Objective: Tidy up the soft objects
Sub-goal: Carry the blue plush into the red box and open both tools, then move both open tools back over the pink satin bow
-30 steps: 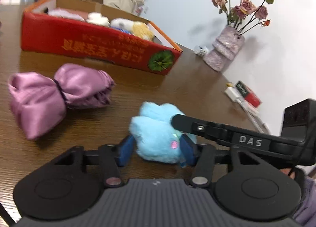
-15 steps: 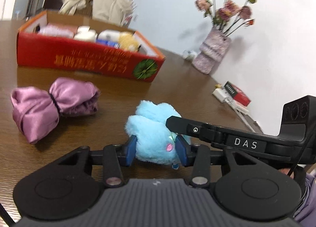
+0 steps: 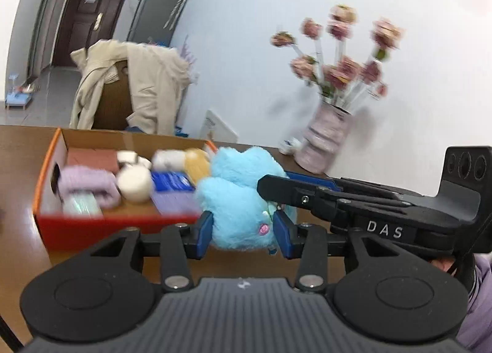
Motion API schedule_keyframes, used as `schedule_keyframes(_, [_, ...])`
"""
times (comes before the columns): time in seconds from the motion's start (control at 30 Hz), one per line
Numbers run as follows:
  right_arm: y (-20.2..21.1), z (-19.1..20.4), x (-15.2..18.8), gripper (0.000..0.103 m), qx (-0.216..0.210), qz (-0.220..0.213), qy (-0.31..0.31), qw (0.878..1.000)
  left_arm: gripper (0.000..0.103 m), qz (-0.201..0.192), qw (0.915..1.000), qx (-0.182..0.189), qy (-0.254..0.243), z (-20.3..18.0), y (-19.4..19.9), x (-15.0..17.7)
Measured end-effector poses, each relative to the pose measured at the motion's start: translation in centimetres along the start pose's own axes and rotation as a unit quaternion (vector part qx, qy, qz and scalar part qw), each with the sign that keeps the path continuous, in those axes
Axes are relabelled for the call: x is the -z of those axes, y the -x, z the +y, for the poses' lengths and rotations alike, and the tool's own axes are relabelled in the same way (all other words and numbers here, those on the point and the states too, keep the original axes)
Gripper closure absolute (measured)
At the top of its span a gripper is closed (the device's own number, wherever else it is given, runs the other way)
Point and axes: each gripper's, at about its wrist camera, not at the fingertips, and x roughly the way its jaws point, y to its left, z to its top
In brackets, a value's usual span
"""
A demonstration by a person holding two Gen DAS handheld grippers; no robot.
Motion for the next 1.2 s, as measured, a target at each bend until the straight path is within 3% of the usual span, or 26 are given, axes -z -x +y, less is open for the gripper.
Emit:
schedule_keyframes(0.1, [-5.7,-1.4,-2.5,0.071,0.003,0.029,-0.007,1.0,0.06,0.028,0.9986,-0.014,0.043,4.2,-3.7,-3.3])
schedule_keyframes(0.2, [-11.8,-3.4,-3.5,0.071,-0.004,0.077,-0.031,0.997,0.063,0.057,0.9955,-0.033,0.068,8.2,-7.1,-4.5])
schedule_keyframes(0.23, [-13.8,-4.0,-3.5,0.071,-0.004,0.093,-0.041,0.995,0.063,0.066,0.9941,-0.04,0.076,9.4,-7.9,-4.5])
schedule_keyframes(0.3, [-17.7,-5.1,-2.8,0.085,-0.003,0.132,-0.05,0.99,0.063,0.083,0.9918,-0.057,0.078,11.2,-9.7,-4.0])
schedule_keyframes(0.43, [-23.2,-5.0,0.6,0.088,0.006,0.199,-0.049,0.979,0.066,0.098,0.9887,-0.072,0.087,13.1,-11.0,-2.4])
schedule_keyframes(0.5, [-23.3,-4.7,1.3,0.088,-0.002,0.191,-0.047,0.981,0.066,0.093,0.9883,-0.081,0.09,13.8,-10.8,-1.9])
schedule_keyframes(0.7, [-23.5,-4.7,1.3,0.086,-0.05,0.232,-0.064,0.969,0.065,0.08,0.9892,-0.082,0.092,14.2,-10.2,-1.4])
schedule_keyframes(0.83, [-23.3,-5.1,1.1,0.085,-0.086,0.269,-0.091,0.955,0.062,0.065,0.9911,-0.075,0.089,13.2,-8.8,-2.3])
schedule_keyframes(1.0, [-20.8,-4.8,-0.7,0.081,-0.068,0.236,-0.08,0.966,0.058,0.048,0.9914,-0.096,0.074,12.4,-6.6,-3.5])
schedule_keyframes(1.2, [-14.5,-4.3,-4.5,0.07,-0.038,0.176,-0.044,0.983,0.047,0.009,0.9933,-0.102,0.053,9.8,-1.5,-4.2])
